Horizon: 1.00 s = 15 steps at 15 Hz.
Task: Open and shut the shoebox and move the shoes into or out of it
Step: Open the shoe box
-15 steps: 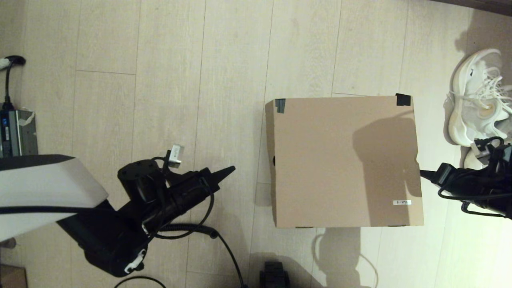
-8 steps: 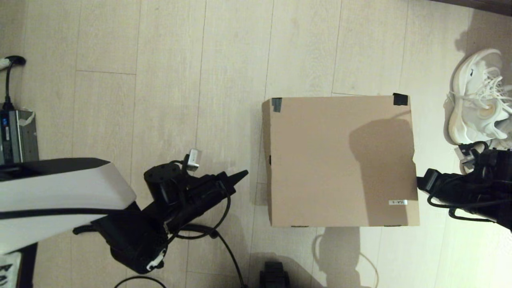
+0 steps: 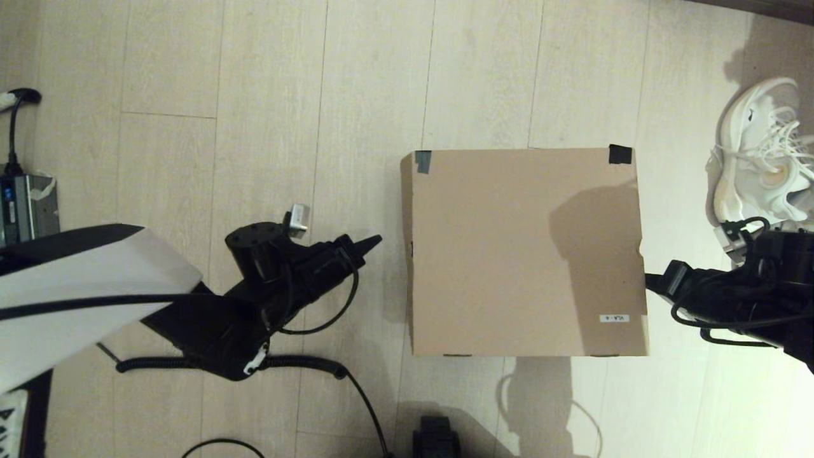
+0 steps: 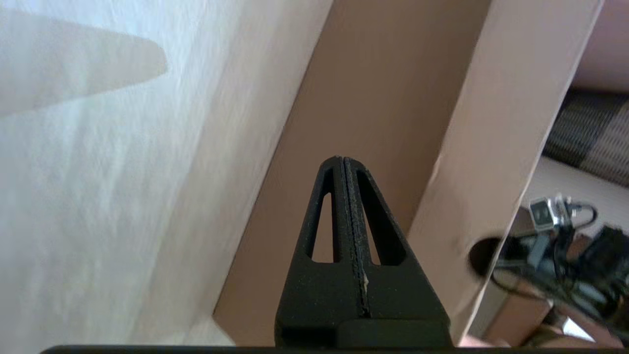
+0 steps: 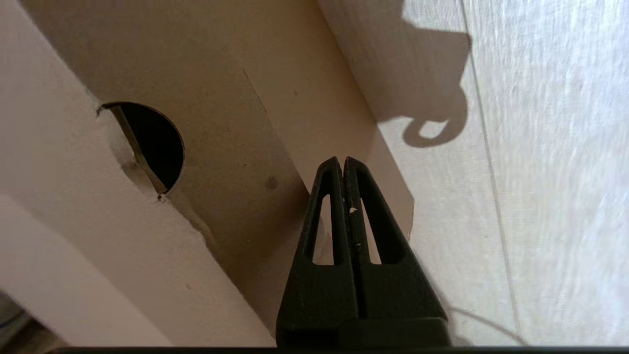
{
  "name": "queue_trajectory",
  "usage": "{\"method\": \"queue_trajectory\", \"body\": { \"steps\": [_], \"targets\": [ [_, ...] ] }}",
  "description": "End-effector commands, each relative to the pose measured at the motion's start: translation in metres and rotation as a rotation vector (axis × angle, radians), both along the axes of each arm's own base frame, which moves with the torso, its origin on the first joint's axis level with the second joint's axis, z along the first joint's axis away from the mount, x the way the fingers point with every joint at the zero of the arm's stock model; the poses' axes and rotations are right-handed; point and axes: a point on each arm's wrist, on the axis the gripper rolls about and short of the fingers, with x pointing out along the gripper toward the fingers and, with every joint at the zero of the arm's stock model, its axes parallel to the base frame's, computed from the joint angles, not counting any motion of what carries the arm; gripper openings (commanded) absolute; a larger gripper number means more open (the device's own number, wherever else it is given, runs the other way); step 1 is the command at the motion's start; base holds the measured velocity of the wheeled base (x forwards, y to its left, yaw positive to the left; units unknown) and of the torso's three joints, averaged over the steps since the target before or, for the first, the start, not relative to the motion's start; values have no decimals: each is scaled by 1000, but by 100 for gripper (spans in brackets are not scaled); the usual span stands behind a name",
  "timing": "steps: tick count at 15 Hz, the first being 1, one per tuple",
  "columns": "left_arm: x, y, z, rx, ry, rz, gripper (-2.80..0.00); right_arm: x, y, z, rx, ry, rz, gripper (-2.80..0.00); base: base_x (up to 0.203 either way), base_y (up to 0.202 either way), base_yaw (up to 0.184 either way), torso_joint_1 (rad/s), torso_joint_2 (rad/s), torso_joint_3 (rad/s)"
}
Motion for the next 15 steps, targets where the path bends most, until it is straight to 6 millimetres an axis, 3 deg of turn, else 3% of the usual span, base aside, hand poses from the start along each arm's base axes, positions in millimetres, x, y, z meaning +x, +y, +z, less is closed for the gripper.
{"method": "queue_trajectory", "body": {
  "steps": [1,9,13,15],
  "targets": [
    [1,3,13,-17,-33,6,-280,-3,0,4,18,-10,-2,-280,0,0,0,0,0,0],
    [-8,2,29,-26,-48,-7,-280,-19,5,16,97,7,5,-280,0,0,0,0,0,0],
    [-8,6,5,1,18,8,-280,-11,2,-5,81,70,-3,-280,0,0,0,0,0,0],
    [-4,5,3,-8,-2,8,-280,-2,-2,-11,80,77,-9,-280,0,0,0,0,0,0]
  ]
}}
